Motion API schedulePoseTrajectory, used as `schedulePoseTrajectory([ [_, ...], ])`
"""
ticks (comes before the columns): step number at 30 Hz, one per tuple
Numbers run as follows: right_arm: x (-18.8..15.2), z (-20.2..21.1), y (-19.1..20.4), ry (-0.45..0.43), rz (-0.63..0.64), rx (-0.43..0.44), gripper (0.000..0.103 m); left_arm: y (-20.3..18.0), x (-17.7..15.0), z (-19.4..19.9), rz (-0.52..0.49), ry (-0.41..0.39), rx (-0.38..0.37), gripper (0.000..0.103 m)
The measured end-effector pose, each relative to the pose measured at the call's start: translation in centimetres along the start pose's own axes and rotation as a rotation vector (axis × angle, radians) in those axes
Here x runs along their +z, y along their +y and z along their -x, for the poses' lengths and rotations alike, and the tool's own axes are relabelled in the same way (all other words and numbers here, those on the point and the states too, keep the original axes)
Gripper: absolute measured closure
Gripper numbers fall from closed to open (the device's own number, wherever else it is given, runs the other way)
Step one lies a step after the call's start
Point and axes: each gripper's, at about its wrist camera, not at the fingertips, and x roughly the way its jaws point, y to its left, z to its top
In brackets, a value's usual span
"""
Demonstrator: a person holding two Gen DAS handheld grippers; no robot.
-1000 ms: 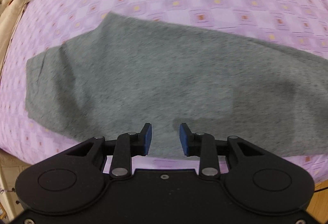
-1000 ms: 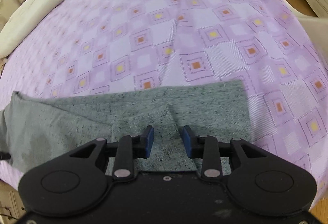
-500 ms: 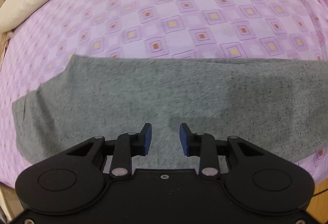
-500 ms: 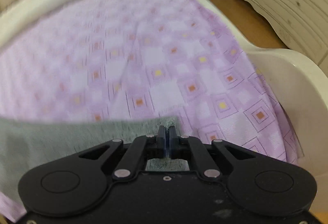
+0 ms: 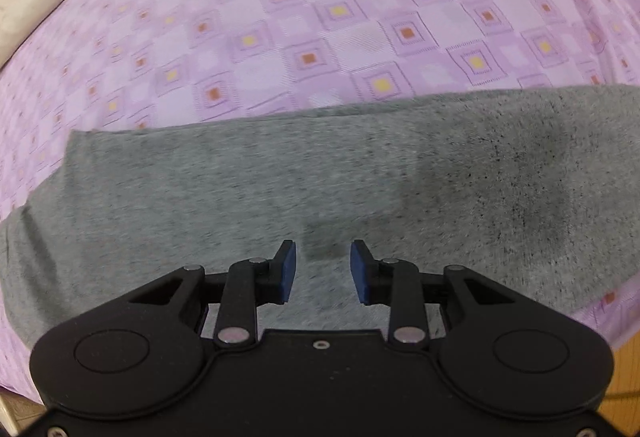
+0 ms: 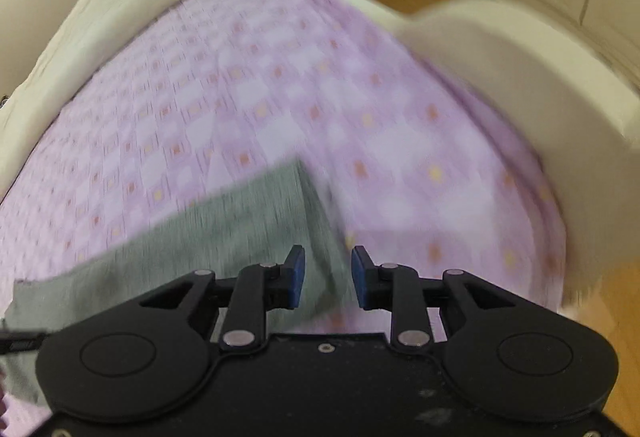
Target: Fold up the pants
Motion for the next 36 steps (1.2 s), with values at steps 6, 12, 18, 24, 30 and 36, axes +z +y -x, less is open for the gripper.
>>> schedulePoseTrajectory([
  [6, -2.4, -0.4, 0.2, -0.022, -0.119, 0.061, 0.074, -3.0, 2.1, -0.2, -0.022, -0.04, -0.092, 0.062],
  [12, -2.4, -1.9, 0.1, -0.013, -0.204, 0.071, 0.074, -6.9, 3.5, -1.6, -0.153, -0.043, -0.045, 0.062],
  [18, -2.3, -2.4, 1.1, -0.028, -0.146, 0.05, 0.098, -7.8, 2.7, -1.3, -0.211, -0.066, -0.012, 0.063],
  [24, -2.3, 1.2, 4.8, -0.172, 0.156, -0.07, 0.1, -7.6, 2.9, -1.6, -0.195, -0.056, -0.027, 0.063],
  [30, -1.9, -2.2, 0.6, -0.036, -0.039, -0.191, 0.099, -6.8, 2.8, -0.6, -0.157, -0.075, -0.037, 0.062],
  [36, -1.3, 0.9, 2.7, -0.169, 0.062, -0.164, 0.09, -1.6, -0.2, 2.4, -0.023, -0.102, -0.052, 0.061],
])
